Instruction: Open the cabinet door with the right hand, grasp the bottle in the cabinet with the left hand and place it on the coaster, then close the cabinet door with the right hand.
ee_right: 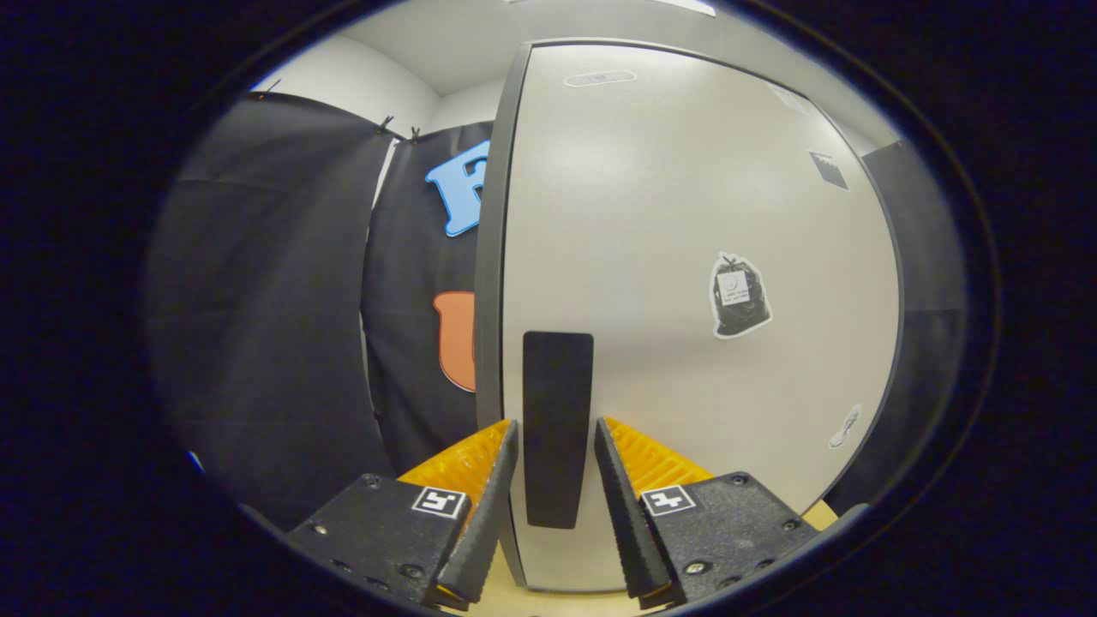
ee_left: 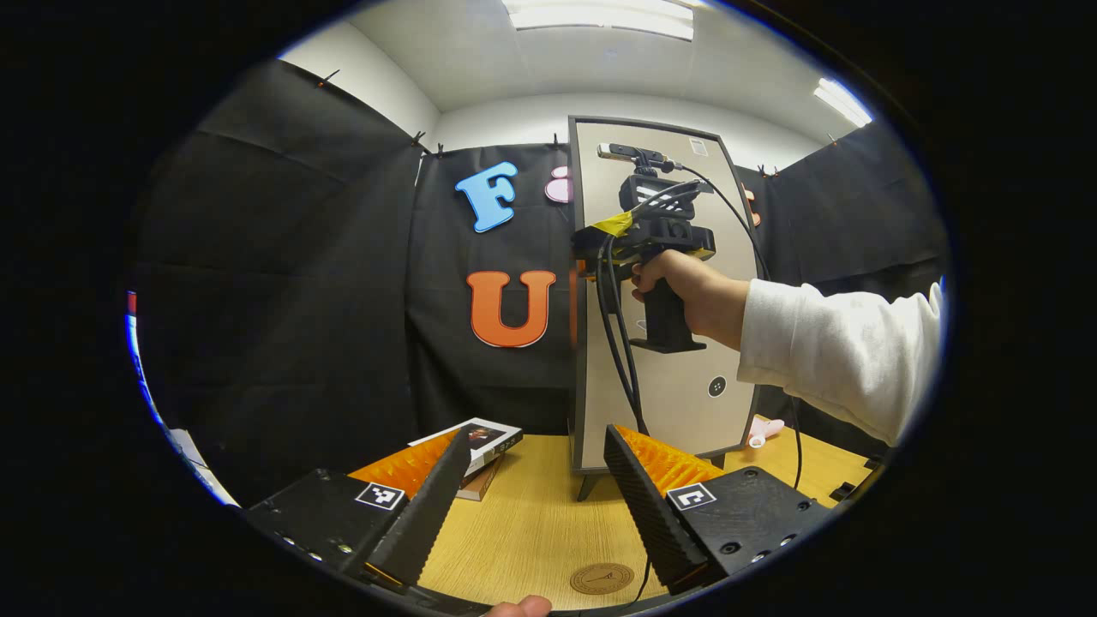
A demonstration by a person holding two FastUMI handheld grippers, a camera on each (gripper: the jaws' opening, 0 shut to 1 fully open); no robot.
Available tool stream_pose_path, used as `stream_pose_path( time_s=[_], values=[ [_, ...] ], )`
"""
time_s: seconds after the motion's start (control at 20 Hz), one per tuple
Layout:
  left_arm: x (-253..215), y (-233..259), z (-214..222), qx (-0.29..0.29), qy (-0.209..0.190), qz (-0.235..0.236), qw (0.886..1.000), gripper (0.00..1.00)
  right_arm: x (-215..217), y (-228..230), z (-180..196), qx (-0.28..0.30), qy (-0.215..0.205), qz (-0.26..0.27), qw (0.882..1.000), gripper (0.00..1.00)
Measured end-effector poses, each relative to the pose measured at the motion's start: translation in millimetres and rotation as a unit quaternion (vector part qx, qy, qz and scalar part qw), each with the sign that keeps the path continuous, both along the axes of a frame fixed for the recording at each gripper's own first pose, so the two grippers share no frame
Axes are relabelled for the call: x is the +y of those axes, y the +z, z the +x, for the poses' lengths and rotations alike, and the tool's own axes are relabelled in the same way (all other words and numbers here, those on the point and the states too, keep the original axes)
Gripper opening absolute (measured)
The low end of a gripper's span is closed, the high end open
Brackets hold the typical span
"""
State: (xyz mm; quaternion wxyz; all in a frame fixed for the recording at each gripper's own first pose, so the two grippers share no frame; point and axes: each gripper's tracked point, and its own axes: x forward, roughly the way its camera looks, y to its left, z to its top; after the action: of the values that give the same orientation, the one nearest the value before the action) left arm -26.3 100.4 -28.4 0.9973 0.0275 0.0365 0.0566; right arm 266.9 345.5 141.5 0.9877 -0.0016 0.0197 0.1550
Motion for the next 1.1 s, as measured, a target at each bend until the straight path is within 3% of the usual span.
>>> stream_pose_path(
  time_s=[0.1, 0.4, 0.65, 1.1],
  values=[
    [2, 0, 1, -0.002, 0.001, -0.001, 1.0, 0.95, 5, -1, -1, 0.005, 0.01, 0.005, 1.0, 0.46],
    [3, 0, 0, -0.003, -0.001, -0.005, 1.0, 0.95, 1, 0, -1, 0.004, 0.007, 0.003, 1.0, 0.3],
    [2, -2, 1, -0.001, -0.004, -0.009, 1.0, 0.95, 0, 0, -9, 0.005, 0.023, 0.0, 1.0, 0.28],
    [-15, -1, 0, -0.001, -0.022, -0.014, 1.0, 0.95, -16, 9, -66, 0.002, 0.081, -0.006, 0.997, 0.28]
  ],
)
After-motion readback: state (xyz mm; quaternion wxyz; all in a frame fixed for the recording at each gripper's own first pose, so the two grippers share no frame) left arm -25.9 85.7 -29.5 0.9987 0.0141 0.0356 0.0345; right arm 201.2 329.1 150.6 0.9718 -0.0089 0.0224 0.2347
